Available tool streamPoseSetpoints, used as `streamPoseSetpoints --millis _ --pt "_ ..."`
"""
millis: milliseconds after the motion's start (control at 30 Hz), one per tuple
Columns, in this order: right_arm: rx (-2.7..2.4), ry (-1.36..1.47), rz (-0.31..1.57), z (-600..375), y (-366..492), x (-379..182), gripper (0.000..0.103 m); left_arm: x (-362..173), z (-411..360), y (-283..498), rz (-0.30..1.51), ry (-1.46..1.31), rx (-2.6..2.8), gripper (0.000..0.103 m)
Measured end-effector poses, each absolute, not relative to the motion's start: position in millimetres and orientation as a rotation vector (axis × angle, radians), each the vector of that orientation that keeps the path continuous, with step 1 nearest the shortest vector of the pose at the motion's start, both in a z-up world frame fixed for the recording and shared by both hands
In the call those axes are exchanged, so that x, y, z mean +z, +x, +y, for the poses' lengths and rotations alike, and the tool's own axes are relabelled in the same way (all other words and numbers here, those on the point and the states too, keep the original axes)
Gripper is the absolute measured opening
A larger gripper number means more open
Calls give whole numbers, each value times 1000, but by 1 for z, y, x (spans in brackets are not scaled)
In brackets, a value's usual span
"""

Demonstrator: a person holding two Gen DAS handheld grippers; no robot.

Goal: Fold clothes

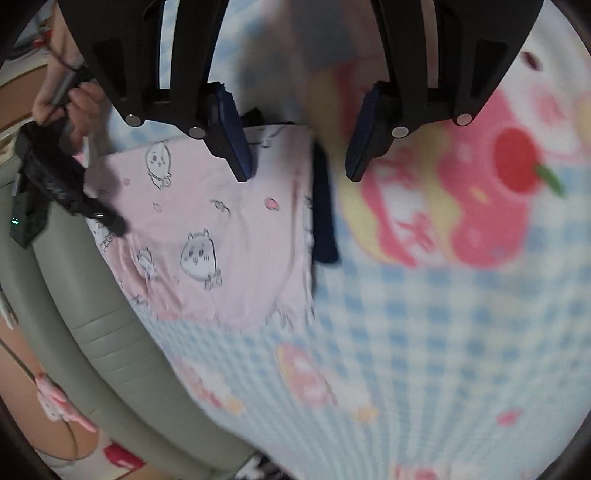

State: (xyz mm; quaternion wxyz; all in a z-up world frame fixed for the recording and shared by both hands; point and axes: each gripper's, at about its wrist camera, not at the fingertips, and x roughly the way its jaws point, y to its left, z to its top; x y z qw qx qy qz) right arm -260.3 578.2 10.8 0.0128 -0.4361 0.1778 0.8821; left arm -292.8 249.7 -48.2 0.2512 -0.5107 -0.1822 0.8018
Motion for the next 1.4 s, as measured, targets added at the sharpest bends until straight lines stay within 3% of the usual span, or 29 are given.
streamPoseSetpoints --millis 133,233,367,433,500,667,867,1067,1200,1300,1400 --pt "2778 -1185 475 576 -239 40 38 -20 252 -290 -433 -1233 2275 53" --pt "2799 -1121 372 562 -224 55 38 -21 276 -295 -223 -1335 2290 53" --pt "2741 -1219 324 552 -217 45 38 -52 254 -299 -494 -1530 2086 53" --pt "2686 -1277 324 553 -213 32 39 -50 248 -291 -504 -1510 2081 43" --pt "2645 -1308 323 556 -211 21 39 -44 249 -288 -466 -1482 2078 17" --pt "2650 -1327 239 547 -214 13 55 -23 263 -296 -355 -1428 2089 5" --pt "2648 -1314 197 547 -218 14 52 21 255 -268 -358 -1271 2071 4" --pt "2654 -1235 204 556 -218 30 50 -24 251 -272 -248 -1492 2034 7" --pt "2695 -1169 159 548 -217 40 50 -13 251 -271 -172 -1429 2181 8" --pt "2724 -1118 126 543 -217 48 50 15 245 -280 -296 -1255 2291 9" --pt "2744 -1143 101 537 -226 45 47 26 267 -298 -291 -1160 2243 9"
